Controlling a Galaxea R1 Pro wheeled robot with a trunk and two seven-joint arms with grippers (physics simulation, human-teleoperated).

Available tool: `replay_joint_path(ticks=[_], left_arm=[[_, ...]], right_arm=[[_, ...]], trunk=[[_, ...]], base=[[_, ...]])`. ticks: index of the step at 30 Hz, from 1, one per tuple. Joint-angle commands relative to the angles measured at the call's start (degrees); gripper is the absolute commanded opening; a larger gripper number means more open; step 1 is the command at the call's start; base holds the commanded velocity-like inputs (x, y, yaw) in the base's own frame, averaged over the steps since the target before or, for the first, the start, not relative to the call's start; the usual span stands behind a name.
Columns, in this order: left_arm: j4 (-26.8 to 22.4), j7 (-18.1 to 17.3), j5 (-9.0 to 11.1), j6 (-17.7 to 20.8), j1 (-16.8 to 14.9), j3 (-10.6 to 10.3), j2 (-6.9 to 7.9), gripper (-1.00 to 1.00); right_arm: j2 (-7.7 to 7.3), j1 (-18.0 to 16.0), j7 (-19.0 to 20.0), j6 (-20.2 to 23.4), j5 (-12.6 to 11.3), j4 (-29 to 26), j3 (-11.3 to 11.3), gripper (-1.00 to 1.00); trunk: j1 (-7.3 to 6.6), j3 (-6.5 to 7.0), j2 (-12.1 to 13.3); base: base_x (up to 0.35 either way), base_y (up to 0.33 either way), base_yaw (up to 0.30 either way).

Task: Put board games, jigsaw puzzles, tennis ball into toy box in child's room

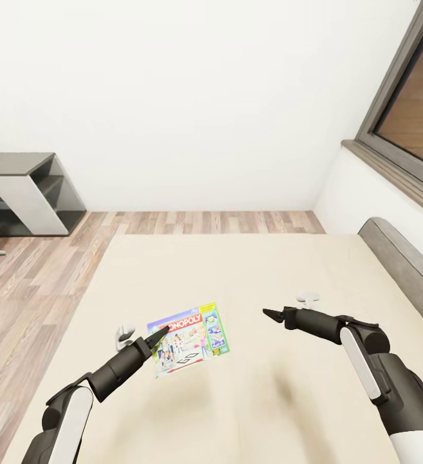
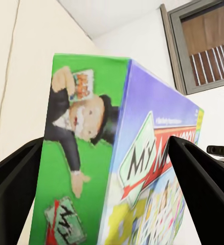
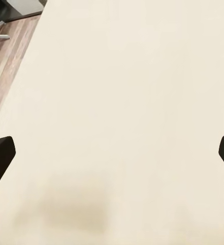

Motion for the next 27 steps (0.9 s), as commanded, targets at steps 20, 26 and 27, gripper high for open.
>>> replay_joint_path(ticks=[20, 26, 27], left_arm=[[0.3, -0.2, 0.1, 0.4, 0.0, 0.1, -0.07, -1.00], [0.4, -0.2, 0.1, 0.4, 0.0, 0.1, -0.06, -1.00], [0.4, -0.1, 0.1, 0.4, 0.0, 0.1, -0.06, -1.00]], right_arm=[[-0.04, 0.0, 0.0, 0.3, -0.2, 0.0, 0.0, 1.00], [-0.08, 0.0, 0.0, 0.3, -0.2, 0.0, 0.0, 1.00], [-0.07, 0.0, 0.0, 0.3, -0.2, 0.0, 0.0, 1.00]], trunk=[[0.03, 1.80, -0.1], [0.03, 2.37, -0.1], [0.03, 2.46, -0.1]], base=[[0.000, 0.000, 0.000], [0.000, 0.000, 0.000], [0.000, 0.000, 0.000]])
